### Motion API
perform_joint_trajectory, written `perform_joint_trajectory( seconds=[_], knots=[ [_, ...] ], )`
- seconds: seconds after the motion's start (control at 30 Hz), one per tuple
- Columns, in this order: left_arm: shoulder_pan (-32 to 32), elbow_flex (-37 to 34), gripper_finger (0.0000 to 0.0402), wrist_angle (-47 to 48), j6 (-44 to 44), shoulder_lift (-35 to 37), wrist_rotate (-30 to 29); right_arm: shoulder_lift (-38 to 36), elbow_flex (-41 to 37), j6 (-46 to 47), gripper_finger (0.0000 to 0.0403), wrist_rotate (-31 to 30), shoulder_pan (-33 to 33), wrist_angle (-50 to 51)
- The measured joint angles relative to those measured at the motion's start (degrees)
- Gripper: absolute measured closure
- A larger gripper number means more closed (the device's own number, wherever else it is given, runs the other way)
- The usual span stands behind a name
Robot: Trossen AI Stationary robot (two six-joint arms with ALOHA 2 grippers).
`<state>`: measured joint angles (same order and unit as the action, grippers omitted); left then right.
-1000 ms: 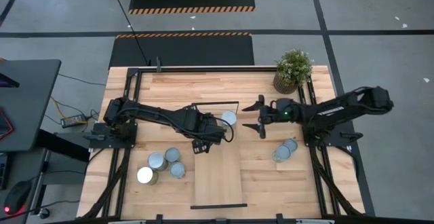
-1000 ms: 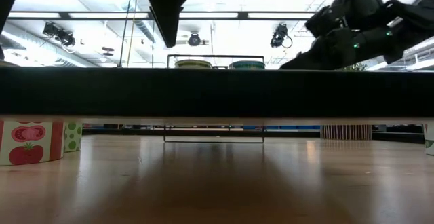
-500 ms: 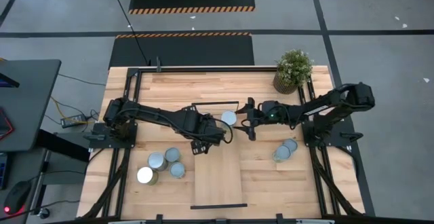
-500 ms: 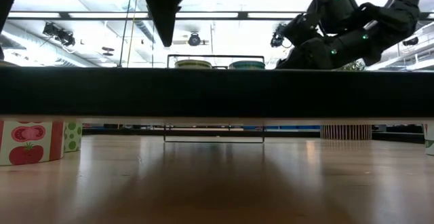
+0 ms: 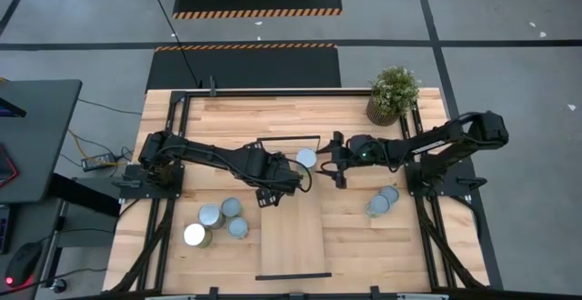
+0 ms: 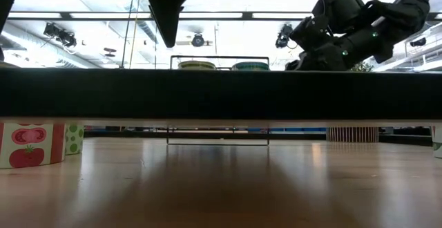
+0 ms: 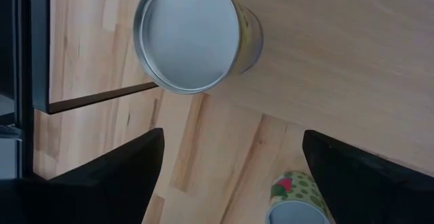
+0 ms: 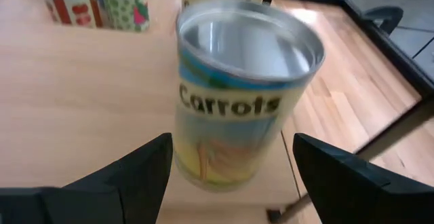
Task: Pick and place cans onto a shelf
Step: Adjust the large canned carrots on the shelf
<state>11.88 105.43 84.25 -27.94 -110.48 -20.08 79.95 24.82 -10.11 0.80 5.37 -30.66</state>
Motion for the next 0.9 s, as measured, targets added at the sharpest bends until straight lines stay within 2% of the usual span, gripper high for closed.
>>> perform_joint_trajectory(
  seconds=[0.2,0.33,0.47,0.73,0.9],
  knots=[
    [-0.02,0.0,0.0045,-0.04,0.0,0.0,0.0,-0.84,0.0,-0.15,0.0089,-9.26,-0.09,2.72],
    [-0.02,0.0,0.0045,-0.07,0.07,0.0,-0.02,-0.84,0.0,-0.19,0.0089,-11.67,-0.26,2.48],
    [-0.02,0.0,0.0045,-0.08,0.05,0.0,-0.02,-0.84,-0.01,-0.65,0.0089,-10.42,-1.42,3.5],
    [-0.02,0.0,0.0045,-0.13,0.04,0.0,-0.02,-0.84,-0.04,-1.11,0.0089,-2.85,-2.88,4.67],
    [-0.02,0.0,0.0045,-0.2,0.04,0.0,-0.02,-0.67,-0.04,-1.07,0.0089,-2.11,-3.19,1.99]
  ],
)
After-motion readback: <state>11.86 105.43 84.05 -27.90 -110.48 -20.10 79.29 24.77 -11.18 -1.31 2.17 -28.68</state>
